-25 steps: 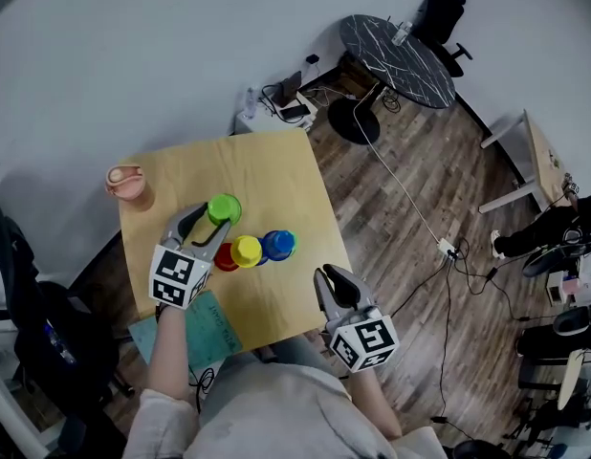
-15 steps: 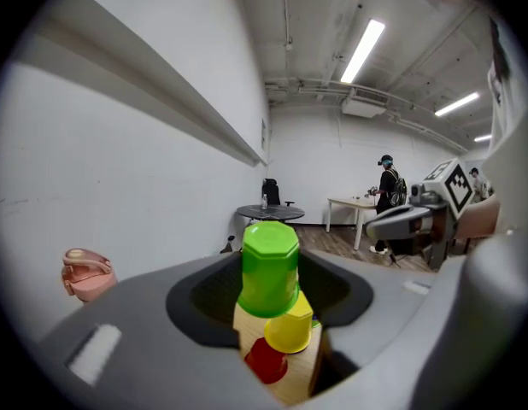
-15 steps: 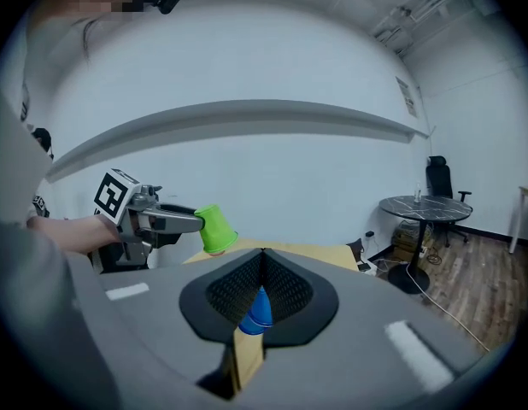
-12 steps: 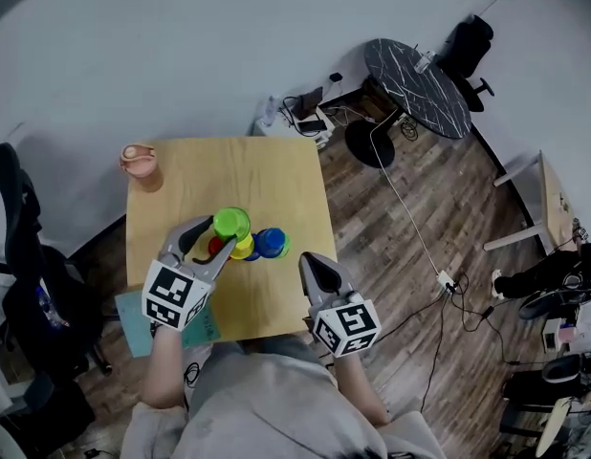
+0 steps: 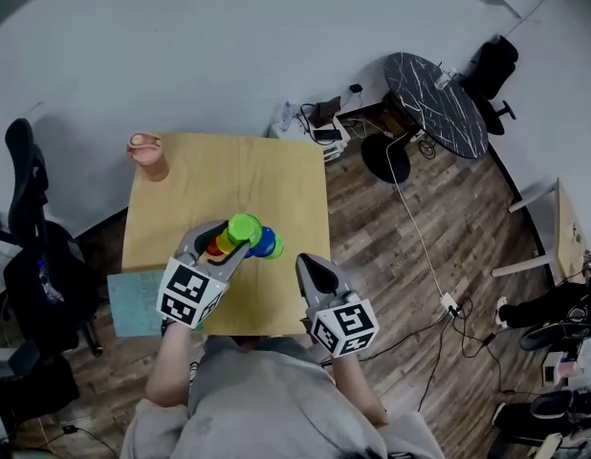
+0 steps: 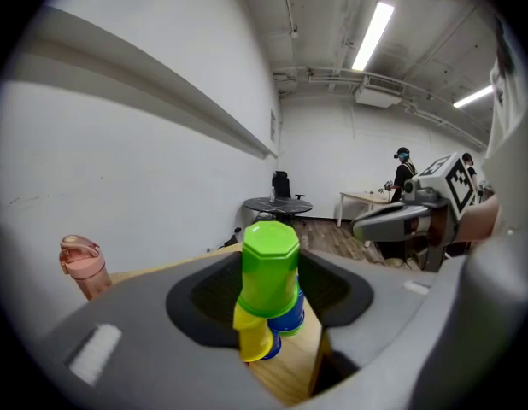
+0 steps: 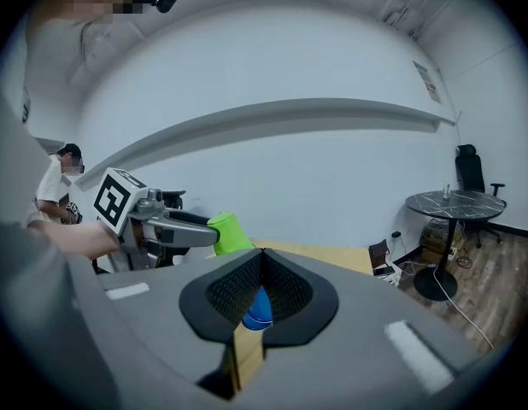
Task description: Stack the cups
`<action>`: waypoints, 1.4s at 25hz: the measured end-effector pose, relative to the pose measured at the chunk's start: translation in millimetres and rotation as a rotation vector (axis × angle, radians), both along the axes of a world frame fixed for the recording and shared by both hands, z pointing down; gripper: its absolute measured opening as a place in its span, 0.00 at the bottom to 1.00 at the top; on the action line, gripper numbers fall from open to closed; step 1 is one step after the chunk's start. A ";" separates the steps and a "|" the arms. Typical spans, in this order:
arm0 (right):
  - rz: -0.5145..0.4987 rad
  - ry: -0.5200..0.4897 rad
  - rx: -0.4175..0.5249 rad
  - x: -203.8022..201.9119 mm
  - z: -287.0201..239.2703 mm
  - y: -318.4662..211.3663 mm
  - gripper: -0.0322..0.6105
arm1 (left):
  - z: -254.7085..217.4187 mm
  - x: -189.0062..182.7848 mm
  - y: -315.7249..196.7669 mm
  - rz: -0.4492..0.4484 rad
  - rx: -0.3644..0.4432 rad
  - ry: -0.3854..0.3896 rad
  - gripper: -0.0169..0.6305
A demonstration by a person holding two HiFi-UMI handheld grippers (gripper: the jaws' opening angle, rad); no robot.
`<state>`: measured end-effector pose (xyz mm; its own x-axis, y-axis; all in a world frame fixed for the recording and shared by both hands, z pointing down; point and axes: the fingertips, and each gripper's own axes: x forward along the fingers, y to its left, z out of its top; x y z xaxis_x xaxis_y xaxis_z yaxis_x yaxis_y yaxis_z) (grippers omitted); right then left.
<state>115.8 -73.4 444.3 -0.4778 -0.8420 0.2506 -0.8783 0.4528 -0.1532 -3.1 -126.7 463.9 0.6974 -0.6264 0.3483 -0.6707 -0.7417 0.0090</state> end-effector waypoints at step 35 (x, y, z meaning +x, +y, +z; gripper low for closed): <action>-0.034 -0.031 0.010 20.4 -6.5 -1.7 0.05 | -9.9 4.8 0.9 -0.075 0.058 0.010 0.45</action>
<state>136.2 -75.1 437.8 -0.5137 -0.8274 0.2271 -0.8573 0.4839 -0.1760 1.7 -125.7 454.0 0.6513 -0.6957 0.3030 -0.7242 -0.6891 -0.0254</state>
